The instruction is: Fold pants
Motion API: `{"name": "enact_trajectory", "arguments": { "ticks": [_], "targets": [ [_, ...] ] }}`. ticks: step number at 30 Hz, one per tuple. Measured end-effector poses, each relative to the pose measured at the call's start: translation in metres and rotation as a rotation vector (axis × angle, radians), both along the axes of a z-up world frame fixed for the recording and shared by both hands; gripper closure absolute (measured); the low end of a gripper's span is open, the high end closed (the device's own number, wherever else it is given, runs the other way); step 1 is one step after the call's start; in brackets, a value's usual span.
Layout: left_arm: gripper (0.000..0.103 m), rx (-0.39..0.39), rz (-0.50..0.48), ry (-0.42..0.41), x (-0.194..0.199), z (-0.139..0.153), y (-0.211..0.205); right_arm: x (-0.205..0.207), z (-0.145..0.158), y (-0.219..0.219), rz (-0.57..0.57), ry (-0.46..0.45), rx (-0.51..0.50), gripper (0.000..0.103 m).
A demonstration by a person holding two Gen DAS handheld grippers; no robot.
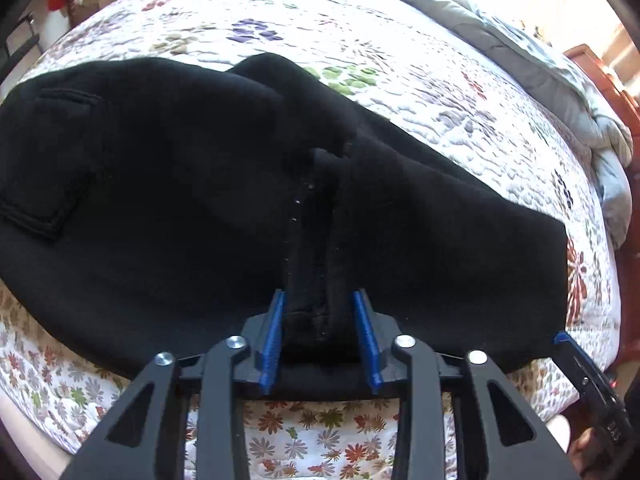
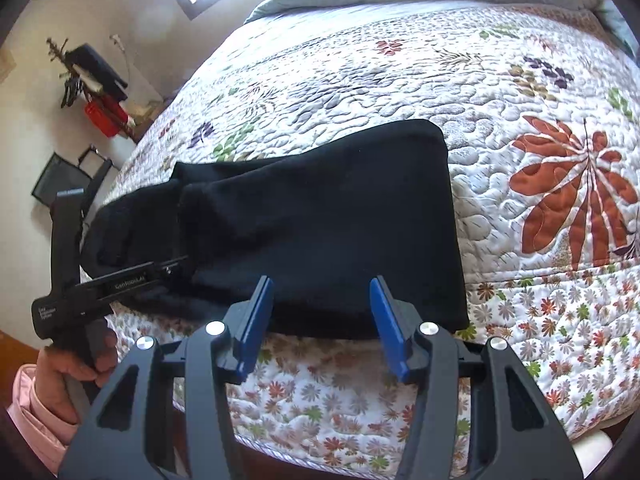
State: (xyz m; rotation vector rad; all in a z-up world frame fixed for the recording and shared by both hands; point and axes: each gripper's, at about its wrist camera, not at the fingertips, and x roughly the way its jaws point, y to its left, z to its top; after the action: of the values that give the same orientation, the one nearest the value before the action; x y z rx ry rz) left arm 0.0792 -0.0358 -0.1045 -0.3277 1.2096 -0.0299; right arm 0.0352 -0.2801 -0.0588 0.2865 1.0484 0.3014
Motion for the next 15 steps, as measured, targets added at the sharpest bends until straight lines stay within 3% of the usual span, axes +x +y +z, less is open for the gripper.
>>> {"name": "enact_trajectory", "arguments": {
  "ticks": [3, 8, 11, 15],
  "targets": [
    [0.084, -0.054, 0.020, -0.027, -0.002, 0.008, 0.013, 0.004, 0.004, -0.002, 0.001, -0.007, 0.006, 0.052],
    [0.086, -0.023, 0.070, -0.089, -0.009, 0.022, 0.042, 0.013, 0.004, -0.005, 0.012, 0.008, 0.077, 0.052],
    [0.085, -0.036, 0.072, -0.039, -0.007, 0.006, 0.053, 0.023, -0.017, -0.003, -0.001, 0.083, 0.115, 0.055],
    [0.082, 0.003, 0.062, -0.059, -0.011, -0.003, 0.048, 0.028, -0.042, -0.008, -0.038, 0.127, 0.152, 0.056]
  ]
}}
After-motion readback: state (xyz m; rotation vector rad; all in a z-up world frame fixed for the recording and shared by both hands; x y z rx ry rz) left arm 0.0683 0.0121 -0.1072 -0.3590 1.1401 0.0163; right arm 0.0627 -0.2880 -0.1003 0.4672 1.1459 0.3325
